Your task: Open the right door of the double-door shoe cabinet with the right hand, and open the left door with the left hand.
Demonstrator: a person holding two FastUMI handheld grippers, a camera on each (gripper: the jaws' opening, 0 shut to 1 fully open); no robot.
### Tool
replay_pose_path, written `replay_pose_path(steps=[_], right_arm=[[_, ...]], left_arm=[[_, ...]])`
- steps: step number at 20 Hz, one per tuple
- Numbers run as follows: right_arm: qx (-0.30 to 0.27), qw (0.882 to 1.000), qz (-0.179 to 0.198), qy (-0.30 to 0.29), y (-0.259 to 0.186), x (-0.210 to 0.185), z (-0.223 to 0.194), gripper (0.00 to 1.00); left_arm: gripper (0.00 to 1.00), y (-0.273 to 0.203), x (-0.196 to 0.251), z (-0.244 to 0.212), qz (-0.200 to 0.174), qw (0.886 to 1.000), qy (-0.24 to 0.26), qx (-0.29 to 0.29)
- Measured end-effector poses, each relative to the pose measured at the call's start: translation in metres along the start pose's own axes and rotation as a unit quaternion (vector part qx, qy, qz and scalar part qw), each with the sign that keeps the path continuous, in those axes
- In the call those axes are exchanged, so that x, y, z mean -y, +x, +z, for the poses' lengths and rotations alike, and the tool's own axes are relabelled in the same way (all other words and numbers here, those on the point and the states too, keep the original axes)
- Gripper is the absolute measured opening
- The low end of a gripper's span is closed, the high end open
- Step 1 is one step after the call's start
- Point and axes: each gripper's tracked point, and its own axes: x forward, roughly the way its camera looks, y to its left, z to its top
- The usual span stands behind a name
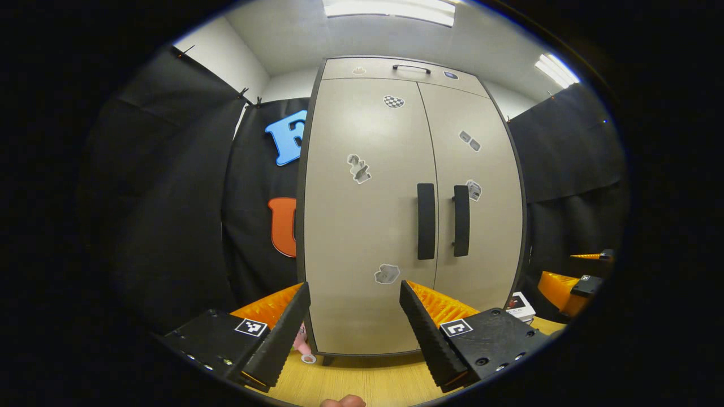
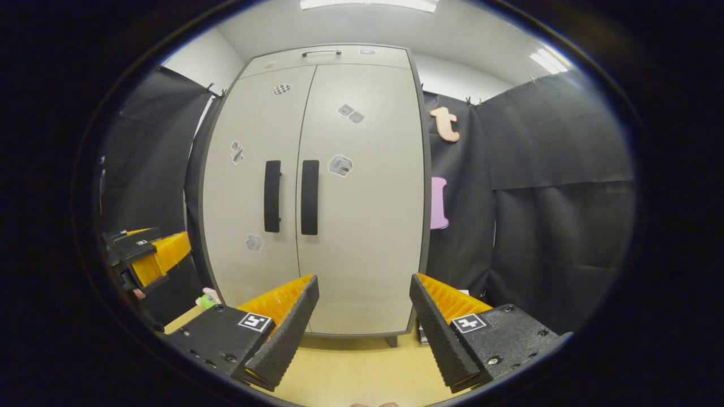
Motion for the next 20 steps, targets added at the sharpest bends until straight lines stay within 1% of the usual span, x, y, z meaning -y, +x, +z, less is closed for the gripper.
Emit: replay_pose_path(steps=[8, 10, 12, 16, 20], right_arm=[[0.005, 1.000, -0.005, -0.011, 0.002, -0.004, 0.004, 1.00], [0.002, 1.000, -0.001, -0.011, 0.004, -0.008, 0.004, 1.00], [0.001, 1.000, 0.008, -0.007, 0.009, -0.014, 0.007, 1.00], [0.006, 1.000, 0.023, -0.008, 0.027, -0.026, 0.026, 1.00], [0.006, 0.999, 0.039, -0.007, 0.063, -0.042, 0.043, 1.00]], left_arm=[[0.95, 0.003, -0.001, 0.001, -0.005, 1.000, 0.003, 0.002], [0.95, 0.002, -0.003, 0.001, -0.001, 1.000, 0.009, 0.003], [0.95, 0.002, -0.002, 0.001, -0.005, 1.000, 0.006, 0.004], [0.95, -0.001, -0.004, -0.003, -0.007, 1.000, 0.006, -0.003], [0.95, -0.012, -0.004, -0.010, -0.016, 1.000, -0.004, -0.010]])
